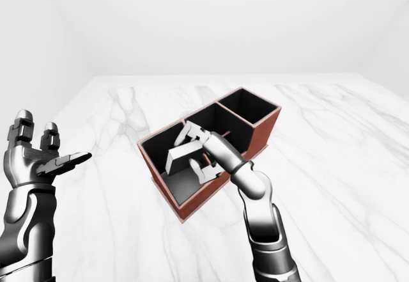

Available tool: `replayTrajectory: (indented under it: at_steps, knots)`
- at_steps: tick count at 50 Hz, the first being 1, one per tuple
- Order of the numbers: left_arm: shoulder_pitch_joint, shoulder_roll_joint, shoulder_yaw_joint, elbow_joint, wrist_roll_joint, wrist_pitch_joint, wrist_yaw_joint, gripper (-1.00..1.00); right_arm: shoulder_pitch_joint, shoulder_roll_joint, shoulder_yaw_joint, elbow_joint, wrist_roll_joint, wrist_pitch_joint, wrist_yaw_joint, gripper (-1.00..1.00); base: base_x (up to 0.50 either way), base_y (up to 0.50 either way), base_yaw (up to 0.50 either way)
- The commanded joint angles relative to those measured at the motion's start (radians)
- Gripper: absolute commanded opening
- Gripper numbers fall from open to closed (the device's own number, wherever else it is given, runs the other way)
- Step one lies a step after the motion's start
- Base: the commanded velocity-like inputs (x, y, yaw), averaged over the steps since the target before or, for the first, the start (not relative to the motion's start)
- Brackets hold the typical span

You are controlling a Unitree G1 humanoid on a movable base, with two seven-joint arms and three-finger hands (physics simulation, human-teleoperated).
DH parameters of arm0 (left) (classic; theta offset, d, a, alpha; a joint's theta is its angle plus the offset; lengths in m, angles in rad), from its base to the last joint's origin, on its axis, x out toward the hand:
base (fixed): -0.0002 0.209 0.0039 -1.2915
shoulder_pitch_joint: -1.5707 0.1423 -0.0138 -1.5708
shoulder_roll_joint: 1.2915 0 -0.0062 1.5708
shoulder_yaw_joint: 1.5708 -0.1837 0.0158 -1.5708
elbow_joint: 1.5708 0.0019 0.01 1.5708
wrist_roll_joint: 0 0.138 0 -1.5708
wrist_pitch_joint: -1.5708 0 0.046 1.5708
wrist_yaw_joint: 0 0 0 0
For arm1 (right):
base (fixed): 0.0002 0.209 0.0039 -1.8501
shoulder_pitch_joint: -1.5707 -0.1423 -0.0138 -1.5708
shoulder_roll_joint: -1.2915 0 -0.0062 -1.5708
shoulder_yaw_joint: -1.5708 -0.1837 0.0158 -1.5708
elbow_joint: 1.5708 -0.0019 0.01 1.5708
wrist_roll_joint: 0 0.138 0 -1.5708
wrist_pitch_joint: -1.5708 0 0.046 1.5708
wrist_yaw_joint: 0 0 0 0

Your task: Pick up the book and place it in the left compartment of the caddy.

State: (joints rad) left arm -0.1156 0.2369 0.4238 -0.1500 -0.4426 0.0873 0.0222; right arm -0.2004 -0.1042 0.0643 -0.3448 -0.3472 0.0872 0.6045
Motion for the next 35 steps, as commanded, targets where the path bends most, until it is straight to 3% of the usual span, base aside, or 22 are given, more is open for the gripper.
replayTrajectory:
  at_steps: [1, 35]
  knots:
    - [-0.001, 0.001, 0.001, 0.001, -0.002, 0.000, 0.000, 1.00, -0.012, 0.016, 0.004, 0.043, 0.032, 0.000, -0.034, -1.00, 0.00, 0.00, 0.00]
    - [-0.002, 0.004, 0.006, -0.008, -0.008, 0.000, 0.001, 1.00, -0.054, 0.033, 0.014, 0.200, -0.046, 0.000, -0.044, -1.00, 0.00, 0.00, 0.00]
